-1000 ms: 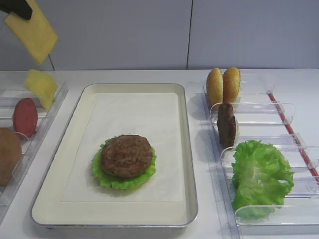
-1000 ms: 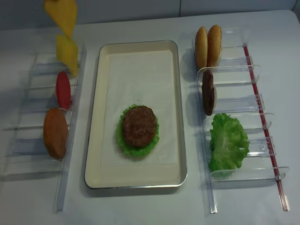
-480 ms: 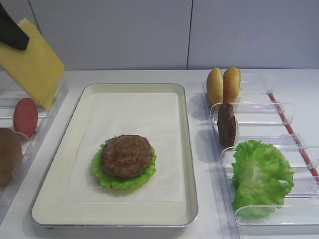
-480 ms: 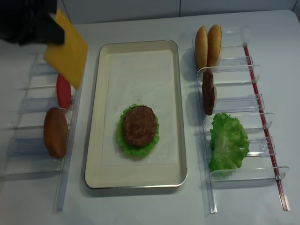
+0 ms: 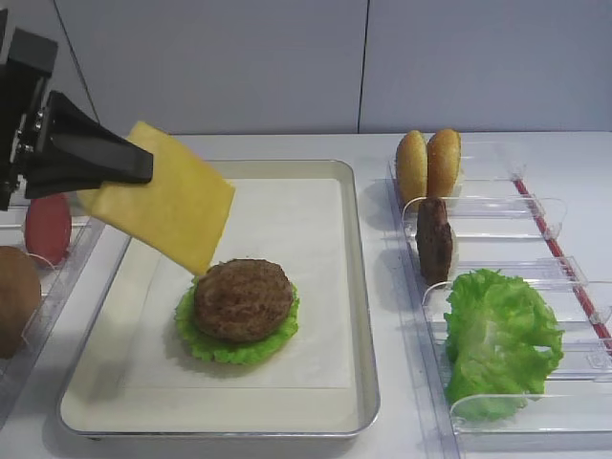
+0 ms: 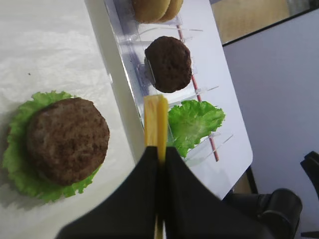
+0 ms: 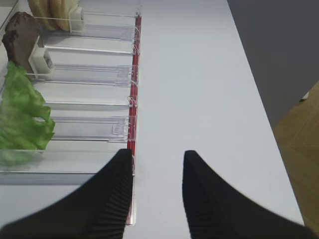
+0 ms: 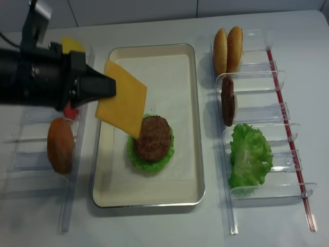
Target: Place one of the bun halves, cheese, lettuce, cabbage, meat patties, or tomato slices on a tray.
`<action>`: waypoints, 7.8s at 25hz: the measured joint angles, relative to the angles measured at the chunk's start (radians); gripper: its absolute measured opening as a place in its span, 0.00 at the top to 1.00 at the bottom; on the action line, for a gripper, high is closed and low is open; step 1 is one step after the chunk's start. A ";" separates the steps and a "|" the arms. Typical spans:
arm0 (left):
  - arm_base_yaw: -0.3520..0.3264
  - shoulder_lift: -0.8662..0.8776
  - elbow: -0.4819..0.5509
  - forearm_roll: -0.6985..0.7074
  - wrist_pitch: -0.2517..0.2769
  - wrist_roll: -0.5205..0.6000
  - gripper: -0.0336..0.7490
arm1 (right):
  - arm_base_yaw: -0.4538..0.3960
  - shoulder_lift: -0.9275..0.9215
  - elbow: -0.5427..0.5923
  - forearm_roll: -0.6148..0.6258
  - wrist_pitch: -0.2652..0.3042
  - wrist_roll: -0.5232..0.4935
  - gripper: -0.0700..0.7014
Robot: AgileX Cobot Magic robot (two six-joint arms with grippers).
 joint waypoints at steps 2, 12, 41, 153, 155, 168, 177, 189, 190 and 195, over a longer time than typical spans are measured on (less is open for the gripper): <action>-0.009 0.000 0.061 -0.067 -0.035 0.042 0.98 | 0.000 0.000 0.000 0.000 0.000 0.000 0.56; -0.262 0.121 0.125 -0.344 -0.260 0.205 0.98 | 0.000 0.000 0.000 0.000 0.000 0.002 0.56; -0.271 0.279 0.126 -0.222 -0.427 0.178 0.98 | 0.000 0.000 0.000 0.000 0.000 0.002 0.56; -0.167 0.331 -0.070 0.174 -0.222 -0.118 0.74 | 0.000 0.000 0.000 0.000 0.000 0.002 0.56; -0.157 0.331 -0.111 0.243 -0.179 -0.164 0.74 | 0.000 0.000 0.000 0.000 0.000 0.002 0.56; -0.151 0.329 -0.472 0.775 0.073 -0.509 0.74 | 0.000 0.000 0.000 0.000 0.000 0.005 0.56; -0.151 0.140 -0.430 1.042 0.088 -0.585 0.74 | 0.000 0.000 0.000 0.000 0.000 0.005 0.56; -0.151 -0.433 -0.126 1.137 0.114 -0.588 0.74 | 0.000 0.000 0.000 0.000 0.000 0.005 0.56; -0.151 -0.475 -0.106 1.137 0.115 -0.588 0.74 | 0.000 0.000 0.000 0.000 0.000 0.005 0.56; -0.151 -0.641 -0.039 1.135 0.120 -0.588 0.74 | 0.000 0.000 0.000 0.000 0.000 0.005 0.56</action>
